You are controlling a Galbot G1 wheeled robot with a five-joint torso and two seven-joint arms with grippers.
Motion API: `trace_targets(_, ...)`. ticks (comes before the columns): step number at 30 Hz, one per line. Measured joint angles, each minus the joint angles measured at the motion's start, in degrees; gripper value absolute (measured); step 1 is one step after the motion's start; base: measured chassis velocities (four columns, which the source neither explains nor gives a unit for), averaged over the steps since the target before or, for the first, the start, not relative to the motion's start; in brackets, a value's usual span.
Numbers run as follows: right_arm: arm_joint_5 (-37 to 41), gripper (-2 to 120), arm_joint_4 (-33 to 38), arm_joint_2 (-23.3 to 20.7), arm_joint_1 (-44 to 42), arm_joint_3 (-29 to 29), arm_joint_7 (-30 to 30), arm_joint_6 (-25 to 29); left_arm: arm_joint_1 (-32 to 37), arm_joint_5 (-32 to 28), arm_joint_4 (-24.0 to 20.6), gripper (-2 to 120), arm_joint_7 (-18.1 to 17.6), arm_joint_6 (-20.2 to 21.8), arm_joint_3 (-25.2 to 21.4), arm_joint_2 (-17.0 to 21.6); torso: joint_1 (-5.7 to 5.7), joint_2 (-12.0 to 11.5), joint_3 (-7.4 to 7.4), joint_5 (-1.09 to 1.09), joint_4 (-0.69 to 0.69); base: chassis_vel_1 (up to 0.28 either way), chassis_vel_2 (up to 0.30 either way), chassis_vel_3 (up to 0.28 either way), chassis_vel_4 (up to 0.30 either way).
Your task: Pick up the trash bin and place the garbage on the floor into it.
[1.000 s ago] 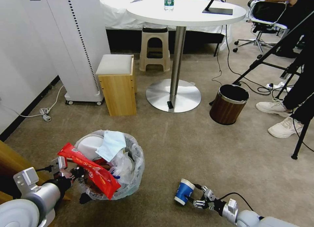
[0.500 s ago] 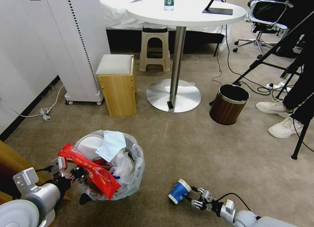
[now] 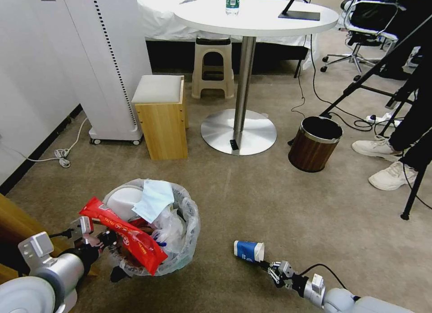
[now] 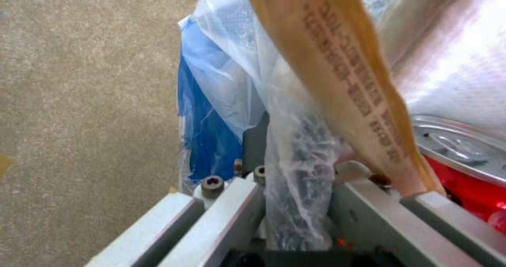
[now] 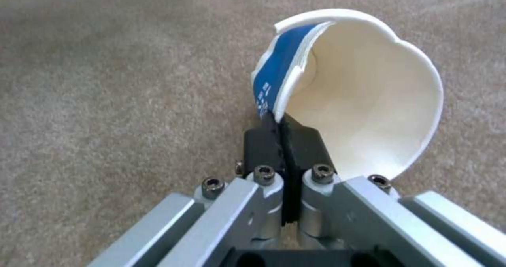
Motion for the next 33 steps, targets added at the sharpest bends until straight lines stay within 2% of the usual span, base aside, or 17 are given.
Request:
trace_targets(14, -0.16, 0, 2.74, -1.89, -0.67, 2.31, -0.59, 0.59, 0.12, 0.24, 0.76, 0, 0.11, 0.31, 0.61, 0.34, 0.0, 0.0, 0.0, 0.01, 0.0, 0.0, 0.0, 0.0, 0.0)
trace_targets(23, -0.28, 0, 8.18, -6.92, -1.29, 8.31, -1.58, 0.69, -0.35, 0.45, 1.57, 0, 0.33, 0.51, 1.76, 1.86, 0.0, 0.0, 0.0, 0.0, 0.0, 0.0, 0.0, 0.0, 0.0)
trace_targets(33, 1.57, 0, 15.43, -12.37, 2.79, 10.3, -1.64, 0.7, -0.06, 0.27, 1.65, 0, 0.19, 1.1, 2.18, 2.83, 0.0, 0.0, 0.0, 0.01, 0.0, 0.0, 0.0, 0.0, 0.0)
